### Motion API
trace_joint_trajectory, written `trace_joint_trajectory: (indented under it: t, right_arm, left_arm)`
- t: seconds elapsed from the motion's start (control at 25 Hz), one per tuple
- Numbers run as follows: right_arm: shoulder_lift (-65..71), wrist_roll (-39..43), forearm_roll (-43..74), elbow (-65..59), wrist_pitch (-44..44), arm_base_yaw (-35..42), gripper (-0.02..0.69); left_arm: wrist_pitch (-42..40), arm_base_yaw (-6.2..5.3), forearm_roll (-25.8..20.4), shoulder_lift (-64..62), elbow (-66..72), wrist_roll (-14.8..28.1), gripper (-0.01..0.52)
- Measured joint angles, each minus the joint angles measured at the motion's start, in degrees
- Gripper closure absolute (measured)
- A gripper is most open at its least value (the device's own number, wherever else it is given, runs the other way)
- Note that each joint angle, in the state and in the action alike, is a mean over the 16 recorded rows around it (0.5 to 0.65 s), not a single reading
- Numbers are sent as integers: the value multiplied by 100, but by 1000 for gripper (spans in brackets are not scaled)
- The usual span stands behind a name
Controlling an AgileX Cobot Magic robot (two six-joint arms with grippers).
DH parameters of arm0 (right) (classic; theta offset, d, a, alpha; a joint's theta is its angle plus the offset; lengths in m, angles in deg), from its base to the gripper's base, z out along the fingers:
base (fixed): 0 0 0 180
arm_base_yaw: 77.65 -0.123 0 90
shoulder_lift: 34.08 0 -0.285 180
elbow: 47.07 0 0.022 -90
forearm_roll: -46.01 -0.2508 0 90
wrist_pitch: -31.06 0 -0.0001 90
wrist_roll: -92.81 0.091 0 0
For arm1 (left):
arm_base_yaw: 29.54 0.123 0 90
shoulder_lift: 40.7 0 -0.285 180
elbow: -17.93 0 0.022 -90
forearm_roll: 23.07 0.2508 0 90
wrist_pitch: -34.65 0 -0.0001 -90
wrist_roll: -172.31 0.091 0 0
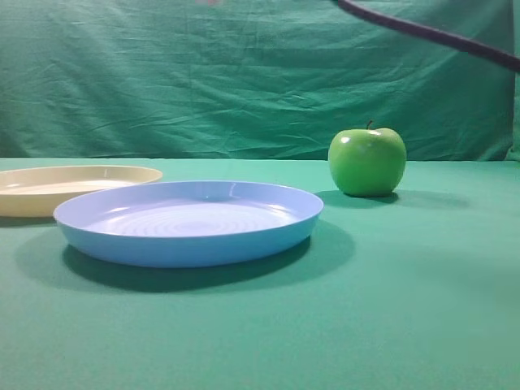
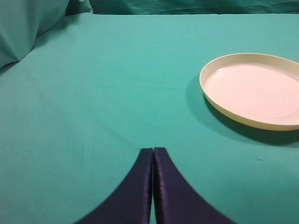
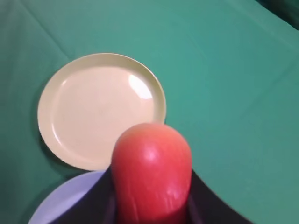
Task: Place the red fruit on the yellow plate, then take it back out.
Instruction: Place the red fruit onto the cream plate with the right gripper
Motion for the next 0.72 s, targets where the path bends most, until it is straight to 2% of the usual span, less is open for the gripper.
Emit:
trace_joint_trajectory:
  t: [0.24,0.36,0.48,0.72]
  right_arm:
    - [819,-453,-376,284,479,-176,462]
    - [1114,-711,-537,313,748,-234,439]
    - [1325,-954,-660,322,971,-280,379]
    - [1470,-1174,-757,341,1116,-293,213]
  left_arm:
    - [0,0,0,0,0,0,514]
    - [0,0,0,0,0,0,514]
    - [0,0,0,0,0,0,514]
    - [0,0,0,0,0,0,514]
